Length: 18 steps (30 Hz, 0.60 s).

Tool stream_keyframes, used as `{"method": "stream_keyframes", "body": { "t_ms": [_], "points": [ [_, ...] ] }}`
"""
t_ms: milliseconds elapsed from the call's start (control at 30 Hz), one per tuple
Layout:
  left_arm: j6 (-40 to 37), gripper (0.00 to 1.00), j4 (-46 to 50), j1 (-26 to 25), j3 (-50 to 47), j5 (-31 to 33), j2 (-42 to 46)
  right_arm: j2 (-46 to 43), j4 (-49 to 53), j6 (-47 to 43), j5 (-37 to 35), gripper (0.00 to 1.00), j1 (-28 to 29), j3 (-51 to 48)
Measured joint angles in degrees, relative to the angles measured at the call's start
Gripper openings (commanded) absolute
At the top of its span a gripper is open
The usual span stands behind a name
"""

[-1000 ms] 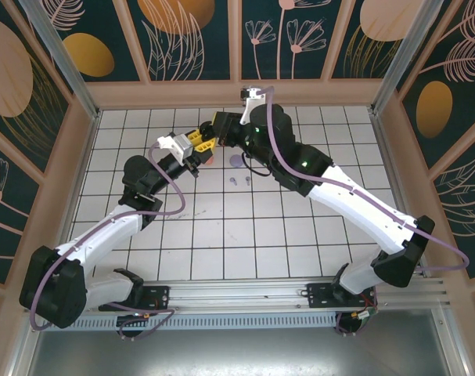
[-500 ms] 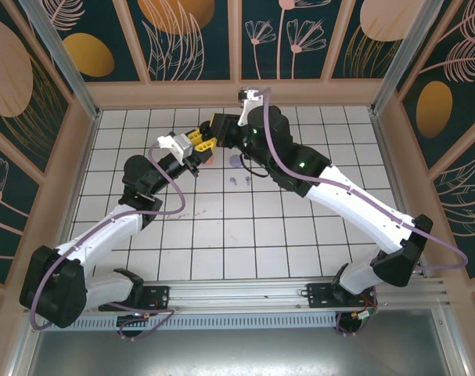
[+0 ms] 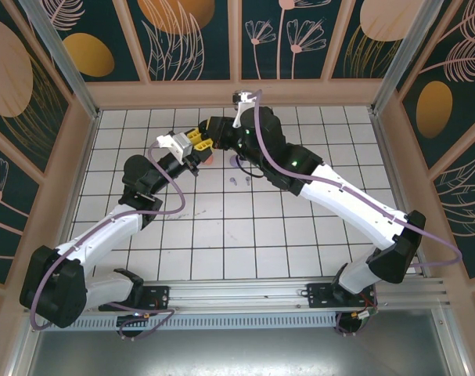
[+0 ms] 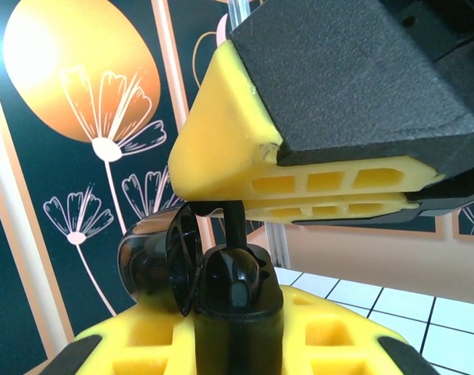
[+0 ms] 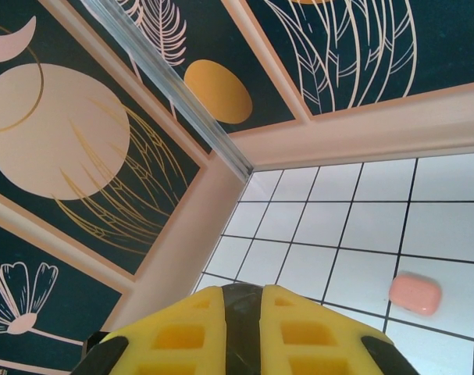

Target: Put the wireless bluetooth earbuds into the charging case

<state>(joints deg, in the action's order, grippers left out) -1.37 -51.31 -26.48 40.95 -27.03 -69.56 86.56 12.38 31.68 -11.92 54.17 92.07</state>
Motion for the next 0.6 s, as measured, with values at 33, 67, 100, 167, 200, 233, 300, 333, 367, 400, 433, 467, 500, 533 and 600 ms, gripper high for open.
{"method": "stream_keyframes", "body": {
  "t_ms": [33, 67, 100, 167, 200, 233, 300, 333, 367, 400, 433, 467, 500, 533, 600],
  "points": [
    [0.0, 0.0, 0.0, 0.0, 0.0, 0.0, 0.0, 0.1, 0.0, 0.2, 0.0, 0.14, 0.0, 0.0],
    [0.0, 0.0, 0.0, 0.0, 0.0, 0.1, 0.0, 0.1, 0.0, 0.2, 0.0, 0.14, 0.0, 0.0],
    [0.0, 0.0, 0.0, 0.0, 0.0, 0.1, 0.0, 0.2, 0.0, 0.2, 0.0, 0.13, 0.0, -0.1],
    [0.0, 0.0, 0.1, 0.0, 0.0, 0.1, 0.0, 0.2, -0.1, 0.2, 0.0, 0.13, 0.0, -0.2],
    [0.0, 0.0, 0.1, 0.0, 0.0, 0.1, 0.0, 0.2, -0.2, 0.2, 0.0, 0.13, 0.0, -0.3],
    [0.0, 0.0, 0.2, 0.0, 0.0, 0.1, 0.0, 0.2, -0.4, 0.2, 0.0, 0.13, 0.0, -0.5],
    [0.0, 0.0, 0.5, 0.0, 0.0, 0.2, 0.0, 0.2, -0.7, 0.0, -0.2, 0.13, 0.1, -0.7],
    [0.0, 0.0, 0.6, 0.0, 0.0, 0.2, 0.0, 0.2, -0.8, -0.3, -0.3, 0.13, 0.2, -0.9],
    [0.0, 0.0, 0.8, 0.0, 0.0, 0.2, 0.0, 0.2, -0.9, -0.5, -0.5, 0.13, 0.3, -1.0],
    [0.0, 0.0, 0.9, 0.0, 0.0, 0.3, 0.0, 0.2, -1.1, -1.0, -0.7, 0.13, 0.4, -1.1],
    [0.0, 0.0, 1.0, 0.0, 0.0, 0.3, 0.0, 0.2, -1.1, -1.4, -1.0, 0.13, 0.7, -1.1],
    [0.1, 0.0, 1.1, 0.0, 0.0, 0.3, 0.0, 0.3, -1.3, -1.8, -1.4, 0.12, 0.9, -1.2],
    [0.2, 0.0, 1.1, 0.0, 0.0, 0.3, 0.0, 0.3, -1.5, -2.3, -1.8, 0.12, 1.1, -1.3],
    [0.2, 0.0, 1.2, 0.0, 0.0, 0.3, 0.0, 0.4, -1.6, -2.8, -2.2, 0.12, 1.2, -1.3],
    [0.2, 0.0, 1.7, 0.0, 0.0, 0.5, -0.1, 0.6, -2.0, -3.4, -3.0, 0.12, 1.5, -1.6]
  ]
}}
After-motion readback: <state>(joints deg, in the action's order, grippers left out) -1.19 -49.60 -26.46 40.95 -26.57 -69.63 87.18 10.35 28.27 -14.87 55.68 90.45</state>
